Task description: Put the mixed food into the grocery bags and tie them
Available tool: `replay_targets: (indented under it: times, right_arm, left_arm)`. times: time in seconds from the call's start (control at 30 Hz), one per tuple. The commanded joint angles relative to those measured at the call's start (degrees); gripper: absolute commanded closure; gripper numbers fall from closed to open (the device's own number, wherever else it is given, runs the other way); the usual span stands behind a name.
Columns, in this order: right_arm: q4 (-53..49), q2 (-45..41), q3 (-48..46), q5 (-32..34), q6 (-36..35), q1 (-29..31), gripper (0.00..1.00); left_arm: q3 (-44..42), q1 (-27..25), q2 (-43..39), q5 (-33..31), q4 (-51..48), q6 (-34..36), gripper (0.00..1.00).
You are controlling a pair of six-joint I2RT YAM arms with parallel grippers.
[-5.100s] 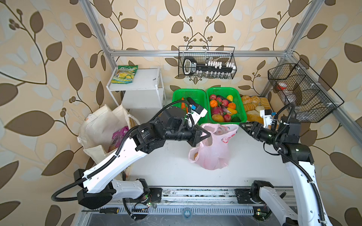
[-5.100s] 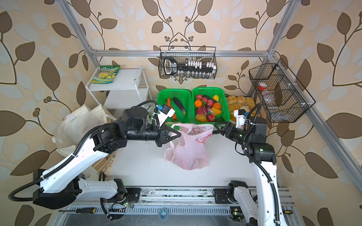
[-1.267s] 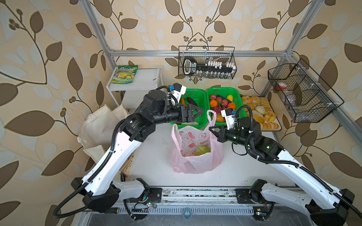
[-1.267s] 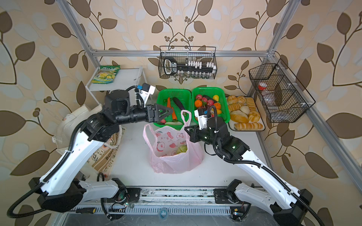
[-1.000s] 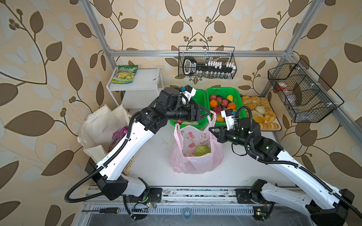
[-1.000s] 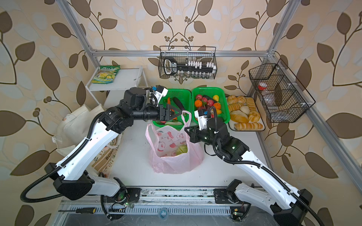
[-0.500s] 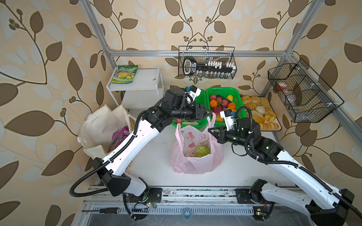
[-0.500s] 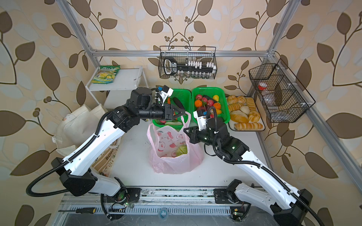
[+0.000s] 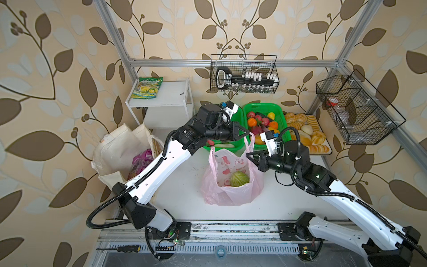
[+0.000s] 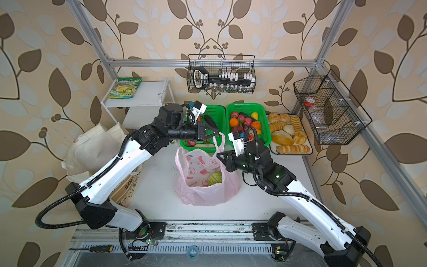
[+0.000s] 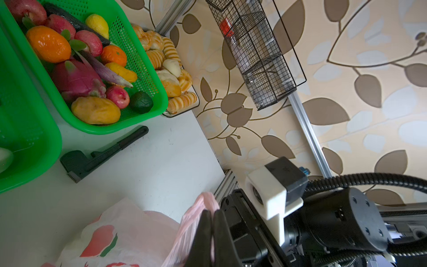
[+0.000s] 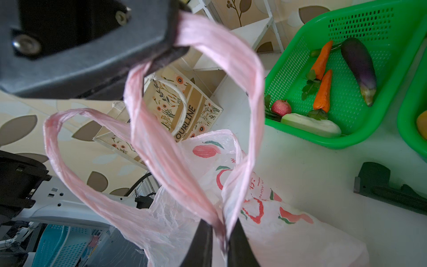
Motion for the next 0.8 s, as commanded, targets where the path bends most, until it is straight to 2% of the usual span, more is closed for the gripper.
replay_targets:
  times: [0.0,0.1,0.2,0.27,0.5,0.67,0.77]
  right_arm:
    - [-1.0,-3.41,-1.59,-0.89,-3.25,-1.22,0.83]
    - [-0.95,-5.99,-2.99,-1.71,-6.56,-1.55,0.74]
    - [-0.73,-8.47,-3.7,-1.32,-10.38,-1.59,0.51]
    - [0.92,-9.73,-3.87,-2.21,-13.65,-1.54,0.4]
    - [8.98,-10.91,-3.61,-4.4,-27.53,-1.35,0.24]
    - [9.78,-7.41,-0.25,-13.62,-34.21,-1.36,0.11]
    - [11.46,-4.65,0.8,-16.24,-35.77,-1.3,0.08]
  left_arm:
    - [1.36,-0.63,-3.8,4.72,2.93,0.05,1.0]
    - [4.5,-0.72,-3.64,9.27,-0.75,-0.04,1.0]
    - [7.2,-0.72,-3.96,11.89,-4.97,0.85,1.0]
    - [8.31,-0.72,-4.4,13.4,-6.11,0.8,1.0]
    - [12.72,-0.72,-4.42,16.53,-9.79,2.91,1.0]
    - [14.14,-0.75,-3.25,16.12,-13.71,4.51,1.0]
    - [14.71,-0.79,-2.59,17.7,-13.78,4.32,1.0]
